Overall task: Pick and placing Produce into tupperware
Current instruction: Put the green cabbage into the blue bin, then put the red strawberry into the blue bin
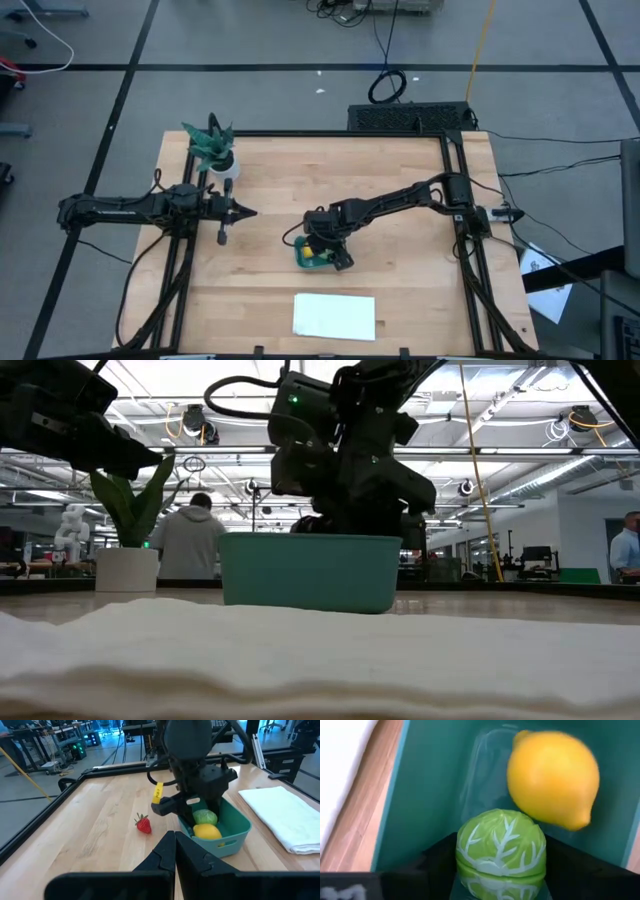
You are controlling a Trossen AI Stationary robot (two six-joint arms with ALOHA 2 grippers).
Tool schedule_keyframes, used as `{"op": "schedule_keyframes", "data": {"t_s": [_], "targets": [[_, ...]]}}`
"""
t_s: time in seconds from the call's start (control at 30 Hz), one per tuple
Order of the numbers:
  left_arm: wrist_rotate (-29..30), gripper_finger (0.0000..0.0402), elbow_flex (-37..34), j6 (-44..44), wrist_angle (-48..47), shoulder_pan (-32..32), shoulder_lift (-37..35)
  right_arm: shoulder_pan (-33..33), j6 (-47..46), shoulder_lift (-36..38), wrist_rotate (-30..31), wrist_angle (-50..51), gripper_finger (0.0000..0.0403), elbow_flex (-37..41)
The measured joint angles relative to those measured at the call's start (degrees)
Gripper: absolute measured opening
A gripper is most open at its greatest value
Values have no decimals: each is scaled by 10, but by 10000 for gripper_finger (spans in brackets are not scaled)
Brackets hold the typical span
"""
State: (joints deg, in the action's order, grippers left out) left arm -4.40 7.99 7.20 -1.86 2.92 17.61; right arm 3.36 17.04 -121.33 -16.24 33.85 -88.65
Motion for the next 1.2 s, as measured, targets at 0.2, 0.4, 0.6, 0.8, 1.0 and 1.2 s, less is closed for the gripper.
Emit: {"op": "schedule_keyframes", "data": {"t_s": [0.2,0.4,0.6,0.8,1.0,1.2], "targets": [[0,5,0,0,0,0,0,0,-13,9,17,-10,270,0],[0,5,0,-2,0,0,0,0,-15,10,31,4,285,1],[0,5,0,-2,-1,0,0,0,-24,24,31,12,285,0],[0,5,0,-2,-1,0,0,0,-25,43,46,14,286,0],[0,5,0,-2,-1,0,0,0,-19,71,61,14,278,0],[0,5,0,-2,-1,0,0,0,-14,85,58,9,219,0]]}}
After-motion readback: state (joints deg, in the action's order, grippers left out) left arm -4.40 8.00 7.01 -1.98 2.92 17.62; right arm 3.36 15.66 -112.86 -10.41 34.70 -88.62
